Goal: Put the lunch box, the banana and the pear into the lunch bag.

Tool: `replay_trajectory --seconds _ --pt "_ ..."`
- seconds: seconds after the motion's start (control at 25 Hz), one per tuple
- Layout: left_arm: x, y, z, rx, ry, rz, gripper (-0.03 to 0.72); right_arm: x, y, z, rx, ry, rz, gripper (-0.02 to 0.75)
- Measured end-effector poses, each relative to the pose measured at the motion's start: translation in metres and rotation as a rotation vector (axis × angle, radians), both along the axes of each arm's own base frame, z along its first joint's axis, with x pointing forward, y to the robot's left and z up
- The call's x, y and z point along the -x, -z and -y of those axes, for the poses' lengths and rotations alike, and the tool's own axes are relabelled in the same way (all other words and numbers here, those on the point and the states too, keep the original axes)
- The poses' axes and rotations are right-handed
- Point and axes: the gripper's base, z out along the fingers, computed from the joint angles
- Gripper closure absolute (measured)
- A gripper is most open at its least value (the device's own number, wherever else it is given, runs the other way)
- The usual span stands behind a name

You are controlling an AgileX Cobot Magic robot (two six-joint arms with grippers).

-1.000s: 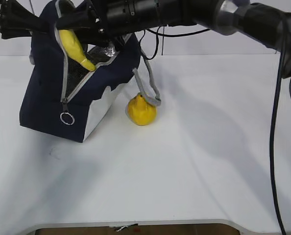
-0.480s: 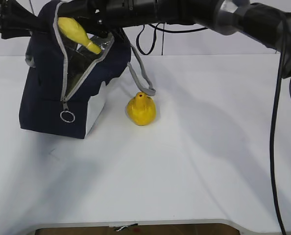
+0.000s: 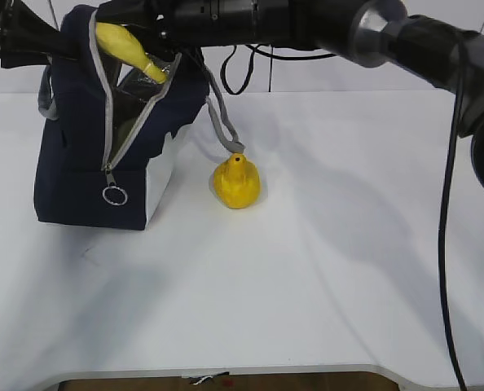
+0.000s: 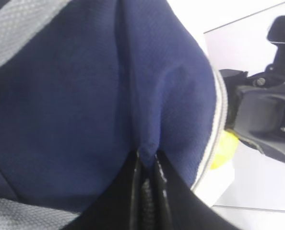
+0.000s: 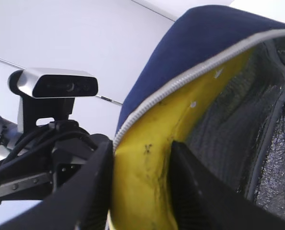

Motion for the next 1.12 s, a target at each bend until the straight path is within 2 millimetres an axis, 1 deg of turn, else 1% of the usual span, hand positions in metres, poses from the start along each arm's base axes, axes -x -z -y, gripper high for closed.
replay_trajectory --seconds 0.24,0.32,0.4,0.52,0.64,0.92,1.0,1.12 --pt "0.001 0.001 0.000 -0.009 0.011 -0.005 0.675 -0.002 0.010 -0.006 -0.006 0.002 -0.019 0.431" --pt "0.001 0.001 0.000 -0.009 0.014 -0.006 0.675 -0.002 0.014 -0.008 0.001 0.008 -0.022 0.417" --pt "0.002 0.001 0.000 -0.010 0.017 -0.008 0.675 -0.002 0.016 -0.010 0.003 0.010 -0.025 0.379" --pt "0.003 0.001 0.002 -0.002 0.030 -0.013 0.675 -0.003 0.016 -0.010 0.007 0.015 -0.023 0.269" --pt "0.003 0.000 0.003 0.001 0.039 -0.015 0.675 -0.001 0.018 -0.010 0.035 -0.006 -0.009 0.216" --pt "0.004 0.000 0.004 0.003 0.047 -0.019 0.675 -0.003 0.022 0.008 0.090 -0.073 0.010 0.202" --pt "0.004 0.000 0.004 0.003 0.047 -0.019 0.675 -0.005 0.018 0.015 0.105 -0.084 0.032 0.202" --pt "0.004 0.001 0.004 -0.005 0.048 -0.020 0.675 -0.006 0.007 0.027 0.132 -0.118 0.085 0.202"
